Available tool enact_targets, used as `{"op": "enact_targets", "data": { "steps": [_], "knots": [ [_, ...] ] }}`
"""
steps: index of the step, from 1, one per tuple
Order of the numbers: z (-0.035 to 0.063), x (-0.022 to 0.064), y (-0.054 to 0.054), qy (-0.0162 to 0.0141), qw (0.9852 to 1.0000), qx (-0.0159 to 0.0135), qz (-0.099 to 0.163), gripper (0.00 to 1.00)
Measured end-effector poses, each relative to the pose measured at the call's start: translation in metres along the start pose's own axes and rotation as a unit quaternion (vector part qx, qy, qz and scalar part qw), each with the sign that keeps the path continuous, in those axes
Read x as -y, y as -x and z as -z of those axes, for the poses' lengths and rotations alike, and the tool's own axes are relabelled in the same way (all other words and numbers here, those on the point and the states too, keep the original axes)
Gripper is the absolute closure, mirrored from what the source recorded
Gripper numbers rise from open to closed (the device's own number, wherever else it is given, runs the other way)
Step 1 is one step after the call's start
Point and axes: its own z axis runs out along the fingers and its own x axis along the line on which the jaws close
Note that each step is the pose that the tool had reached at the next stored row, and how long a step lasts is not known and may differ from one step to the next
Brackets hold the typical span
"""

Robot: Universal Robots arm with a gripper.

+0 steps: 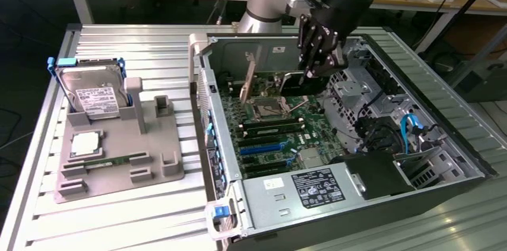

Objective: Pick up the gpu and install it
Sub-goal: 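Insert the gpu into the slot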

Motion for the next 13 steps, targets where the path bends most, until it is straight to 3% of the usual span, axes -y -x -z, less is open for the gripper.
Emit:
{"op": "enact_targets", "data": {
  "steps": [13],
  "knots": [
    [-0.0163,0.0004,-0.031,-0.0009,1.0,0.0,0.0,0.73]
  ]
}}
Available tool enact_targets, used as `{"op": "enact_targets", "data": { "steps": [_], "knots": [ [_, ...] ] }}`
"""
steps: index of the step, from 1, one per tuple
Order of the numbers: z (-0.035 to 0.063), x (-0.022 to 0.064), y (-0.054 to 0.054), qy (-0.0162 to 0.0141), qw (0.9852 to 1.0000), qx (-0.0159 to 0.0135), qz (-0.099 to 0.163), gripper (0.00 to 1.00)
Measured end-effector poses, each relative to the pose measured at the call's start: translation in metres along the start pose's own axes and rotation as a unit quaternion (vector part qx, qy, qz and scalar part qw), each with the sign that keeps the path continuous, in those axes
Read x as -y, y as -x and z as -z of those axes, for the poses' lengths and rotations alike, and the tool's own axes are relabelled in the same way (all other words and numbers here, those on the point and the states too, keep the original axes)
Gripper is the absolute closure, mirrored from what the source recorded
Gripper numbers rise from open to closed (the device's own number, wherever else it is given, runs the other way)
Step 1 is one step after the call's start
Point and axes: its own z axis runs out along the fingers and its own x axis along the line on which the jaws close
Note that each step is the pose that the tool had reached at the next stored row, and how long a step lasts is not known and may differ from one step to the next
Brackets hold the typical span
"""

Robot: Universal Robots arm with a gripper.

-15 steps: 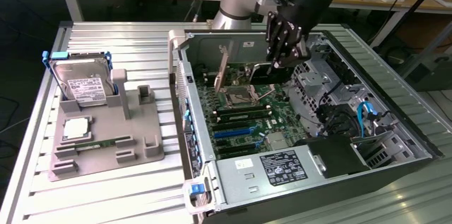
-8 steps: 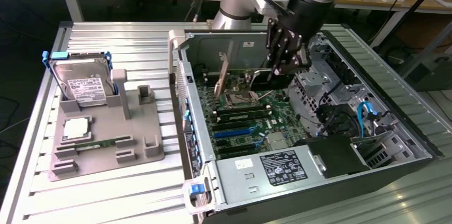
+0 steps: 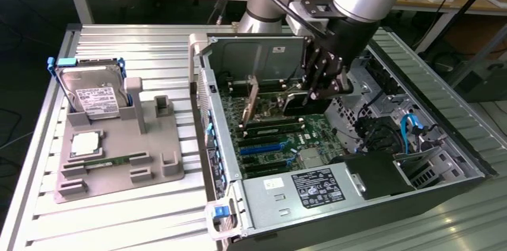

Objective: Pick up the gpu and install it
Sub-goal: 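Insert the gpu into the slot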

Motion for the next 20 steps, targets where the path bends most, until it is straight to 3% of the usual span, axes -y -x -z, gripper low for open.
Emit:
{"op": "enact_targets", "data": {
  "steps": [10,20],
  "knots": [
    [-0.0174,-0.0131,-0.006,-0.0002,1.0,0.0,0.0,0.73],
    [-0.0335,-0.0155,-0.017,-0.0002,1.0,0.0,0.0,0.73]
  ]
}}
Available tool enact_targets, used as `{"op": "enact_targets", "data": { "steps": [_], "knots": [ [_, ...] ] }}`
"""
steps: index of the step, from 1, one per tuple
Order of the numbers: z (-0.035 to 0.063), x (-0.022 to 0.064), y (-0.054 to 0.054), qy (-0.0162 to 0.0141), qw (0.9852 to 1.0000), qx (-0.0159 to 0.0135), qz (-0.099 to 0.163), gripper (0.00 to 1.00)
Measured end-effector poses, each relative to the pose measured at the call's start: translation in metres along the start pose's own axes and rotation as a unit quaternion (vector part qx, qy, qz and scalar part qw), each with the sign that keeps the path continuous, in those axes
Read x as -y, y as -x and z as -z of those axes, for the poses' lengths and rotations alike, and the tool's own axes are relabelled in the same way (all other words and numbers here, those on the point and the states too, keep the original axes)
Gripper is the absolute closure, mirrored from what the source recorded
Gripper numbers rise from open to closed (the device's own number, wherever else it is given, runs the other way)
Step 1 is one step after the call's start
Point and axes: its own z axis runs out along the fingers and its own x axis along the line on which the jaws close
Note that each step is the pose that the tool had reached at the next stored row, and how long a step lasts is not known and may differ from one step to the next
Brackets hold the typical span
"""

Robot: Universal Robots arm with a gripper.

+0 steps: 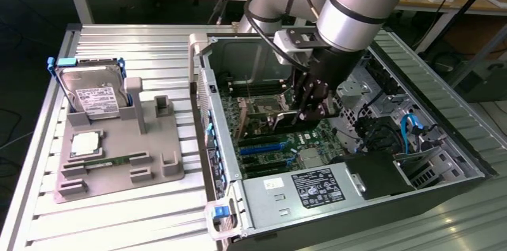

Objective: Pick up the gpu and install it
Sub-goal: 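Insert the gpu into the slot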

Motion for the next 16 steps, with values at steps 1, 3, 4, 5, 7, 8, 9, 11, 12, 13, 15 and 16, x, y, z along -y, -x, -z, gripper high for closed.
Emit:
{"op": "enact_targets", "data": {
  "steps": [1,3,4,5,7,8,9,11,12,13,15,16],
  "knots": [
    [-0.002,-0.0009,0.0,0.0,1.0,0.0,0.0,0.73],
    [-0.0062,-0.0035,-0.001,0.0,1.0,0.0,0.0,0.73],
    [-0.008,-0.0047,-0.001,0.0,1.0,-0.0001,0.0,0.73],
    [-0.0098,-0.0059,-0.002,0.0,1.0,0.0,0.0,0.73],
    [-0.0137,-0.0083,-0.002,0.0,1.0,0.0001,0.001,0.73],
    [-0.0154,-0.0093,-0.002,0.0,1.0,0.0,0.001,0.73],
    [-0.0171,-0.0102,-0.003,0.0,1.0,0.0001,0.001,0.73],
    [-0.0206,-0.0122,-0.003,0.0,1.0,0.0001,0.001,0.73],
    [-0.0223,-0.0132,-0.004,0.0,1.0,0.0002,0.001,0.73],
    [-0.0239,-0.014,-0.004,0.0,1.0,0.0002,0.001,0.73],
    [-0.0273,-0.0158,-0.004,0.0001,1.0,0.0003,0.001,0.73],
    [-0.0289,-0.0165,-0.005,0.0001,1.0,0.0004,0.001,0.73]
  ]
}}
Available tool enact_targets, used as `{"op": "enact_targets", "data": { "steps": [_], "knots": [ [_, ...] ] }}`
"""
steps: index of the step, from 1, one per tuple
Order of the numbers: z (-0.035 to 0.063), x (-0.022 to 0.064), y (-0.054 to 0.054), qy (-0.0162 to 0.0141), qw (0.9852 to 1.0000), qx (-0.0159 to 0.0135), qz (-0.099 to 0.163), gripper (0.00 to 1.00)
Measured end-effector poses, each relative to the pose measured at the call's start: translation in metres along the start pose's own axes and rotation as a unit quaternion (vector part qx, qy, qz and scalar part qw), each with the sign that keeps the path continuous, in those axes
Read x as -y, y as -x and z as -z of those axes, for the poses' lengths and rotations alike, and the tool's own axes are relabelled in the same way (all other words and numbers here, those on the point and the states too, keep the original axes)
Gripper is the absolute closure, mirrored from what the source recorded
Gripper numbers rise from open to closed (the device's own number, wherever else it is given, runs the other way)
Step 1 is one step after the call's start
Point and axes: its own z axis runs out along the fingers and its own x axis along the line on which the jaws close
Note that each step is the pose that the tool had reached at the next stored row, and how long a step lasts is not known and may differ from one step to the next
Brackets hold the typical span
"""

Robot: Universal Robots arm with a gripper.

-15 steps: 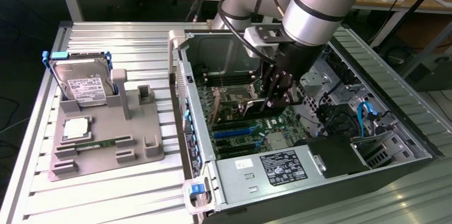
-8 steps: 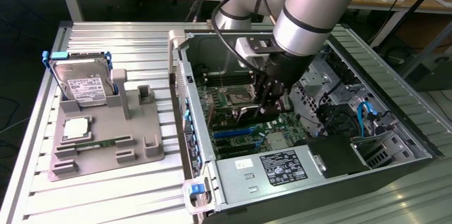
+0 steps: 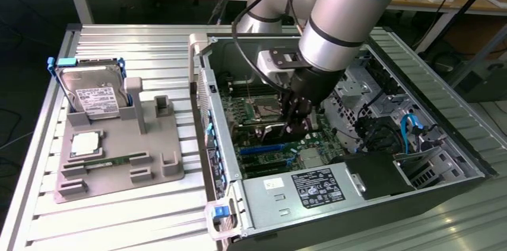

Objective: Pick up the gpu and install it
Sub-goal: 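Insert the gpu into the slot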

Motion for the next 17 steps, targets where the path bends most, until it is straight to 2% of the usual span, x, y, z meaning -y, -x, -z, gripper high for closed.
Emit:
{"op": "enact_targets", "data": {
  "steps": [4,17],
  "knots": [
    [-0.0056,-0.0018,-0.0007,-0.0002,1.0,0.001,0.0,0.73],
    [-0.0085,-0.0019,-0.0008,-0.0002,1.0,0.002,0.0,0.73]
  ]
}}
